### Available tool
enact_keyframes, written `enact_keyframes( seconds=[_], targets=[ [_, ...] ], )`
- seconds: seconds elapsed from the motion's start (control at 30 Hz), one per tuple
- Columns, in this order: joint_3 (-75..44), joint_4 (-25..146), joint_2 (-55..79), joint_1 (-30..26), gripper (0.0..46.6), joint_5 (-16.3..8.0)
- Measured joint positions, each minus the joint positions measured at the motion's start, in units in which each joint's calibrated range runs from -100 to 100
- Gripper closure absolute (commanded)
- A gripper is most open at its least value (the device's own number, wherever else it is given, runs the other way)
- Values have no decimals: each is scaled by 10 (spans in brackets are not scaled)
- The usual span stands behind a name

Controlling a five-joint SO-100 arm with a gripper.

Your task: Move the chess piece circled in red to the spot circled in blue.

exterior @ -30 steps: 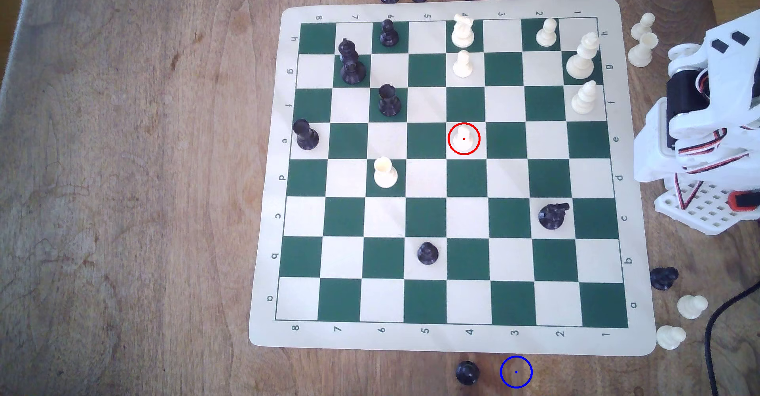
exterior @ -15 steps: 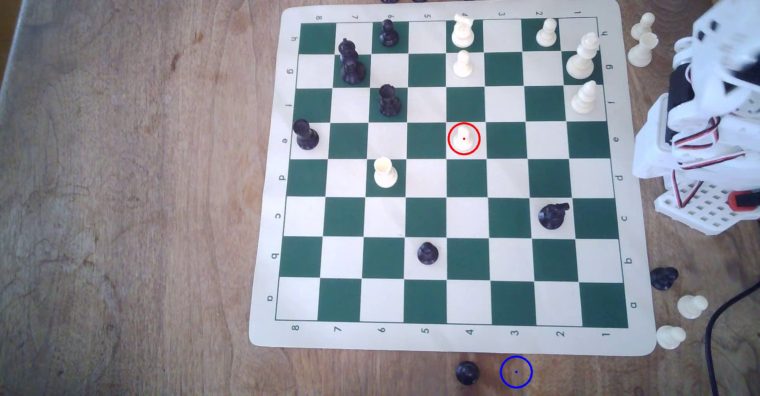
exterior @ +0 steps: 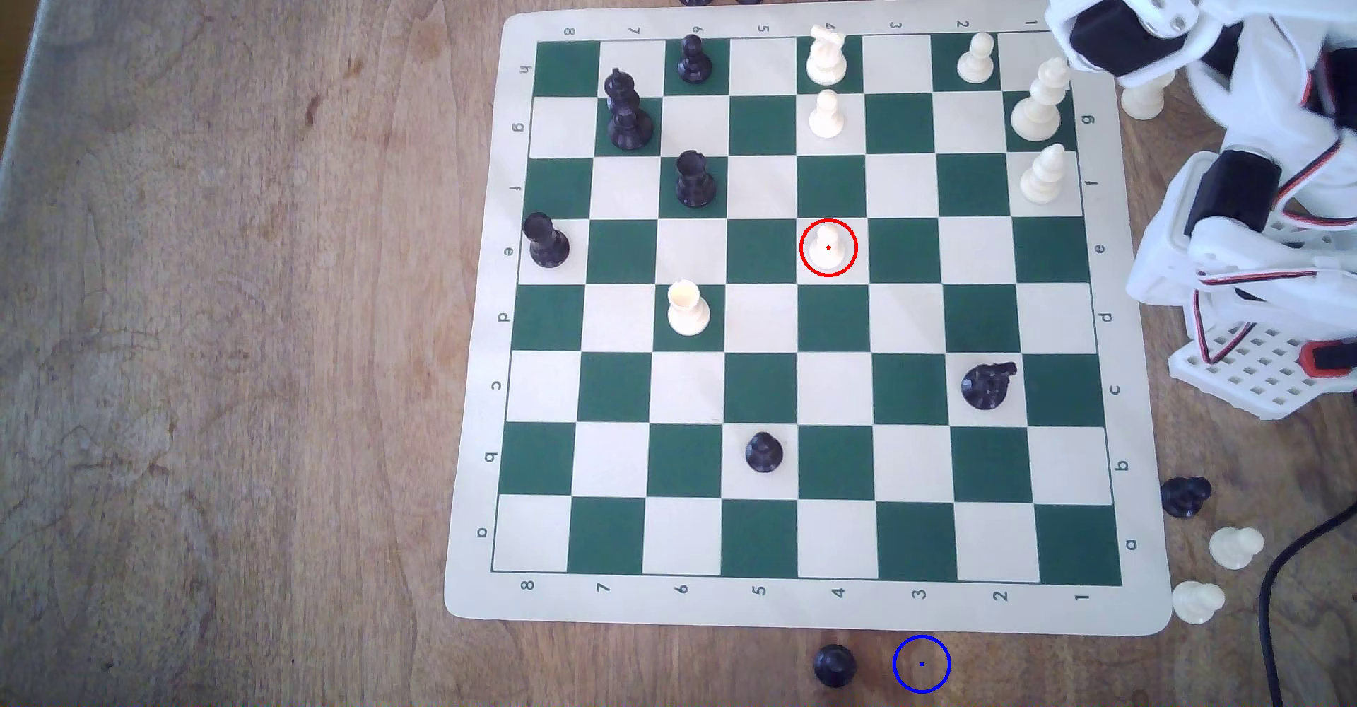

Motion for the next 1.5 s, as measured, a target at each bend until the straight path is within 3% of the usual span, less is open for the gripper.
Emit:
enact_keyframes(
  seconds=[0.17,0.27,0.47,0.6,0.67,0.83,1.1,1.5],
  targets=[
    [-65,150,82,-21,464,-2],
    [-117,223,189,-19,463,-22],
    [-171,303,317,-35,447,-39],
    [-206,343,389,-62,413,-51],
    [-239,359,432,-72,357,-63],
    [-305,370,562,-80,336,-89],
    [-306,370,647,-80,302,-89],
    [-310,325,750,-91,328,-89]
  ],
)
